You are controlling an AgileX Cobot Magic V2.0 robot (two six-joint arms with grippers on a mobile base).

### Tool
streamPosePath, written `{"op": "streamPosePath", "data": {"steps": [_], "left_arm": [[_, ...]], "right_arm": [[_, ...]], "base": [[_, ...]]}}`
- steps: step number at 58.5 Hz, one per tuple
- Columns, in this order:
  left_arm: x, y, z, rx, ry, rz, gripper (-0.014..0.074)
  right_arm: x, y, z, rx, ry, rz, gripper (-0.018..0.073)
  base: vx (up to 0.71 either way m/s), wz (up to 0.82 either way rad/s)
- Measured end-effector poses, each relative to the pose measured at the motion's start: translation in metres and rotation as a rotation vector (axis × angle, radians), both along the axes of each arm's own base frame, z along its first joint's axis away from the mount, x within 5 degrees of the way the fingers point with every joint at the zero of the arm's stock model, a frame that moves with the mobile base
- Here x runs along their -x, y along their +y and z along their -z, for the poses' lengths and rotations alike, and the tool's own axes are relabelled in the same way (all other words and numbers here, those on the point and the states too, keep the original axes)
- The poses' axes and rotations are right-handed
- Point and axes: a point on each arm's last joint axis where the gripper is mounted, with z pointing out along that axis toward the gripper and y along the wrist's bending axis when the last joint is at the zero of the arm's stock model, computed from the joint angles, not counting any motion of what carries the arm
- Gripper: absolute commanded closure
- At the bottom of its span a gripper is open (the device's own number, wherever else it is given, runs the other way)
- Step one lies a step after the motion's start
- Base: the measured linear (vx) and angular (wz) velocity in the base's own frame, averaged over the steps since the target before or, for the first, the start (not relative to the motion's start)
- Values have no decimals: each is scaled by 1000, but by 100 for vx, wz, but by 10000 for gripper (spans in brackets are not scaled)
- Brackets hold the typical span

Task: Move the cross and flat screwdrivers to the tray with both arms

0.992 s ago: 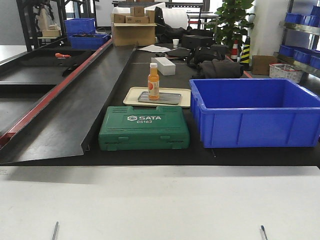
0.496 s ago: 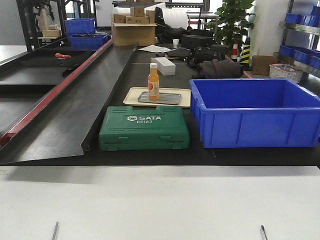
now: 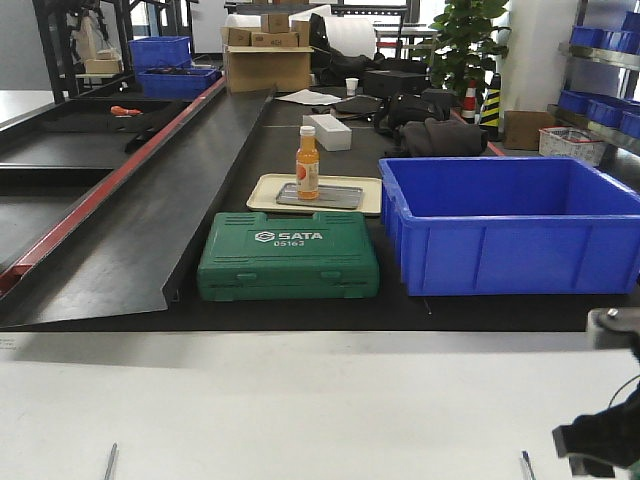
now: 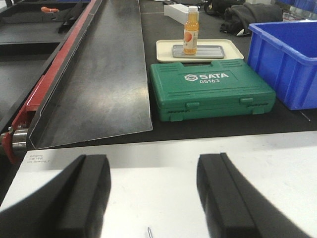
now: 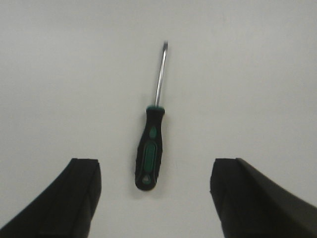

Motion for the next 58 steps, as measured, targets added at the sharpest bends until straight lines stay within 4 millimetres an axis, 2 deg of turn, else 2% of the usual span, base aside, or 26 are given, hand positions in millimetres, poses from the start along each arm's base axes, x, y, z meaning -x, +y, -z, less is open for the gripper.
{"op": "streamPosePath", "data": {"steps": [12, 26, 47, 58], "left_arm": [[0, 0, 2, -2, 20, -1, 82], [1, 0, 5, -6, 55, -2, 82], [3, 1, 9, -11, 105, -3, 82], [3, 1, 9, -11, 105, -3, 82]], "right_arm": [[-28, 2, 60, 13, 228, 12, 43], [-46, 4, 109, 18, 343, 8, 43], [-61, 6, 159, 24, 400, -23, 43], [-63, 7, 174, 20, 427, -24, 54]], "base": [[0, 0], [0, 0], [0, 0], [0, 0]]}}
